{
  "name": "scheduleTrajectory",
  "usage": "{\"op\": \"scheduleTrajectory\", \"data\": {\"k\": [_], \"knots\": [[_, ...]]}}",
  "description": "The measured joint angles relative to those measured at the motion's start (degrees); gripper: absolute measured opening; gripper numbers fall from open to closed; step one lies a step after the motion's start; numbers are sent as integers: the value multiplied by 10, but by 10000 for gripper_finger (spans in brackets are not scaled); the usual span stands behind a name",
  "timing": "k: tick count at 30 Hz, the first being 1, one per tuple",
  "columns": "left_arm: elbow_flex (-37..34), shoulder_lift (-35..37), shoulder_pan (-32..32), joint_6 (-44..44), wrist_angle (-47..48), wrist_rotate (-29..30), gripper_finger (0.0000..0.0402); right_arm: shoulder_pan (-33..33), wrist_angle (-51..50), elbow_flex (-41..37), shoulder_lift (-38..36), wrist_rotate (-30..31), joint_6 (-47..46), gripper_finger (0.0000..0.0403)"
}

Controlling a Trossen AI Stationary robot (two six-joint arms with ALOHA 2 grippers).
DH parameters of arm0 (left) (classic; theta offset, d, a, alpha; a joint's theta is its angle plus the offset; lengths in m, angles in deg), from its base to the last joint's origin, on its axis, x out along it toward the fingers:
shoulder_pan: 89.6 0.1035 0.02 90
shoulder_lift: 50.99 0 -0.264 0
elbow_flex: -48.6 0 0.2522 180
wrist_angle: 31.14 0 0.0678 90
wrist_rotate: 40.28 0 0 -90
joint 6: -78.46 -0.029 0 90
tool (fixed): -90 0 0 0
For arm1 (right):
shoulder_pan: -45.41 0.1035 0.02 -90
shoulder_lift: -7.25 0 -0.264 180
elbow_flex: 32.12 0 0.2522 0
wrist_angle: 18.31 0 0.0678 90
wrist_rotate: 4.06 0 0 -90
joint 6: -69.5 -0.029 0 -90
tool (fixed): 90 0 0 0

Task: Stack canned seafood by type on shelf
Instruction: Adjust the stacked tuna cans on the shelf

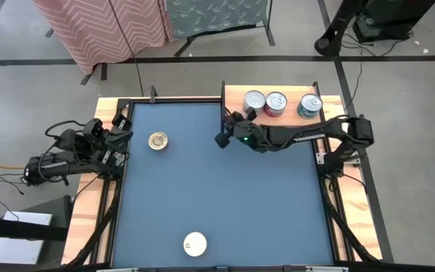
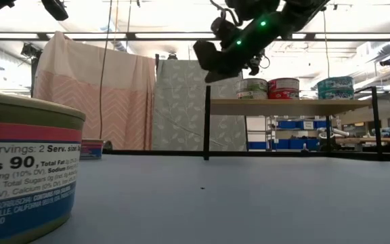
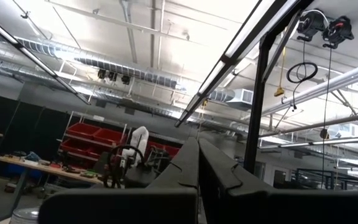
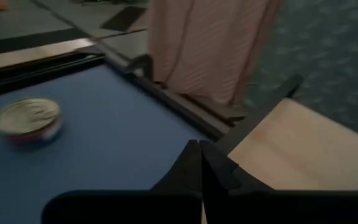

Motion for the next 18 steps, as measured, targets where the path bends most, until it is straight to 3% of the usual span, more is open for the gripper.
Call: {"op": "scheduleTrajectory", "data": {"k": [7,13,18], "knots": [[0,0,0,0,0,-1,4,5,12,25,23,40,2,2],[0,0,0,0,3,-1,4,-5,11,40,19,113,54,2],[0,0,0,0,4,-1,4,-24,6,41,21,146,16,2]]}}
